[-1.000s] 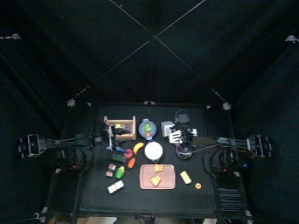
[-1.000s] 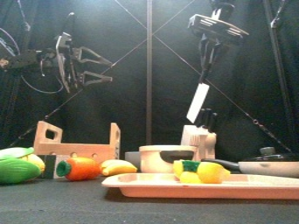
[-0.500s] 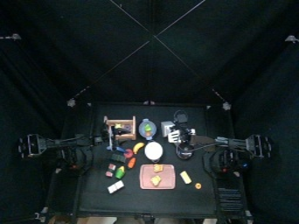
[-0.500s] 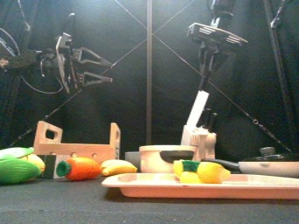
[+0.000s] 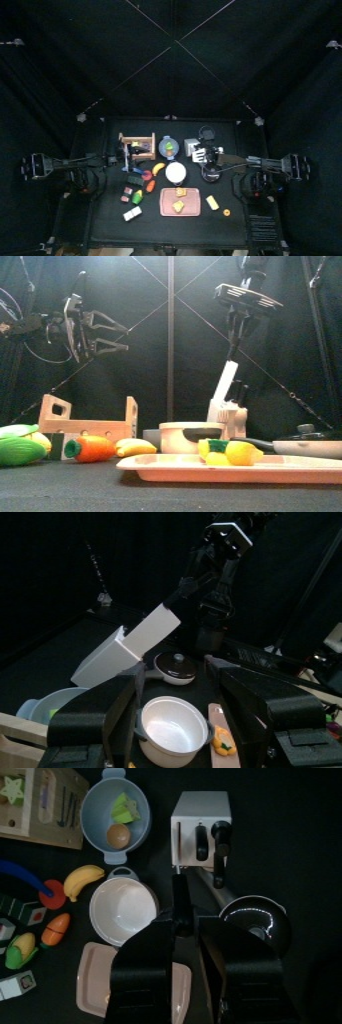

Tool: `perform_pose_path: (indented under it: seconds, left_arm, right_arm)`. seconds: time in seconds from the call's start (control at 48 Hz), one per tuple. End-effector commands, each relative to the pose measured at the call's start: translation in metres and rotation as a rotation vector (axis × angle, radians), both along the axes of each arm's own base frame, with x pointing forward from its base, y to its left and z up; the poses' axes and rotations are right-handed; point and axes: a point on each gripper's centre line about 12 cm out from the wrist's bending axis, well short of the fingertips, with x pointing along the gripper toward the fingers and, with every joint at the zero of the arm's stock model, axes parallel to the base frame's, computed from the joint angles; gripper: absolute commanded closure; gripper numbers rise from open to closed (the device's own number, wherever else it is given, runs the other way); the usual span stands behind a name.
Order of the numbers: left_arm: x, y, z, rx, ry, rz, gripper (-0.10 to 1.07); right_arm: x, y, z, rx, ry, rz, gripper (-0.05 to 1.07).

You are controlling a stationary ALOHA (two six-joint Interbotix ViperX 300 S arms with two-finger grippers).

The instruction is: Place cleaver back in holder

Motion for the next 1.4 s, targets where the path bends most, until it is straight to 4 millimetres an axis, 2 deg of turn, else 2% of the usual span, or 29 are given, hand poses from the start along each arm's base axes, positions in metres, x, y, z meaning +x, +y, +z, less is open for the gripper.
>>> perform_pose_path:
  seconds: [0.0,0.5,1.375]
  left_arm:
    - [0.0014,0.0016,0.0044,0.004,-0.015,0.003,0.10]
    - [0.0009,0.0013,0.0036,0.003,-0.013,0.003,0.10]
    - [0.0005,0.0016,0.0029,0.003,-0.010,0.005,0.10]
  right_arm:
    - [-0.0031,-0.0010,0.0093,-0.004,-0.029,-0.005,0.52]
    - [-0.0069,-0.0014,0.0148,-0.015,-0.046,-0.007,0.52]
    - [-0.0068,-0.0057,0.0107,-0.018,-0.034,-0.023,0.52]
